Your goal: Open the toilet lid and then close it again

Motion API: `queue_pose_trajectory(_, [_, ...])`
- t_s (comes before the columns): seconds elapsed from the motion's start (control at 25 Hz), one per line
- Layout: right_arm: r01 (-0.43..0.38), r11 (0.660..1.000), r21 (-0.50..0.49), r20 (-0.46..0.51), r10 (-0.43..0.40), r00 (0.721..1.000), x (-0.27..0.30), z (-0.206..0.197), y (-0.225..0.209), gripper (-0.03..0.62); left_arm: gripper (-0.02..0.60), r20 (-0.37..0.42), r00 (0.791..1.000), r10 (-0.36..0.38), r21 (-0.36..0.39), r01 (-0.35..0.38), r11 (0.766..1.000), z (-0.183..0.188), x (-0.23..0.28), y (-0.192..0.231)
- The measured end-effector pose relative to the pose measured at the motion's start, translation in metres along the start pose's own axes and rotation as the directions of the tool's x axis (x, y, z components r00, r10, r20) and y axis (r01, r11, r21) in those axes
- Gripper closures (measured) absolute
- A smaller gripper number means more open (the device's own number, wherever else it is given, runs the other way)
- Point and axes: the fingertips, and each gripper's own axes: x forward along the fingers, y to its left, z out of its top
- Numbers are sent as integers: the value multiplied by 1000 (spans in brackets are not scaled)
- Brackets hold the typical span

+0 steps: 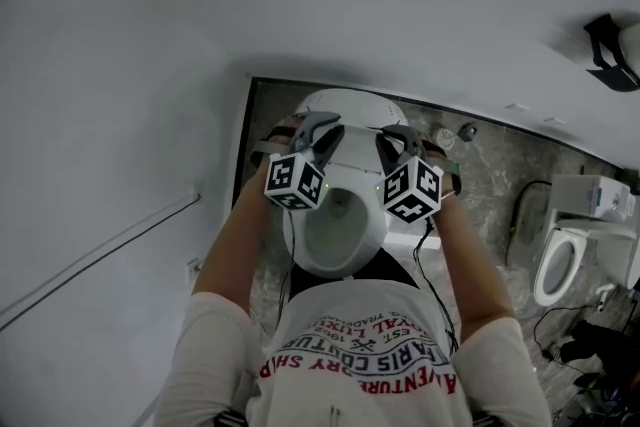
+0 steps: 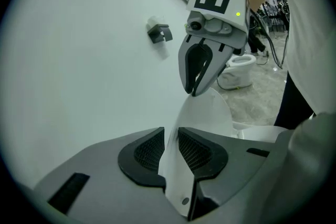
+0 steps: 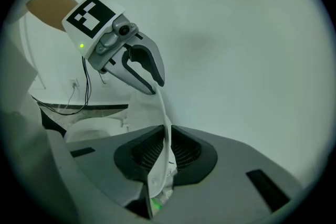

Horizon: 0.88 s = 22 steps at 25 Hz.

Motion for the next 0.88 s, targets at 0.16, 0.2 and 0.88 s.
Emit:
queue_pose_trajectory(0.16, [44, 999, 0, -3, -44, 999, -17, 5, -3, 561, 495, 73, 997, 20, -7, -20, 1000, 20, -18, 14])
queue_pose_trajectory(0.2, [57, 998, 8, 6, -57, 998, -24, 8, -5, 561, 495, 101, 994, 31, -33, -28, 999, 27, -24, 21])
queue_pose_trajectory(0.88, [266, 802, 535, 206, -429, 879, -181, 73, 54, 574, 565, 396, 836, 379, -638, -46, 769, 74, -217, 17])
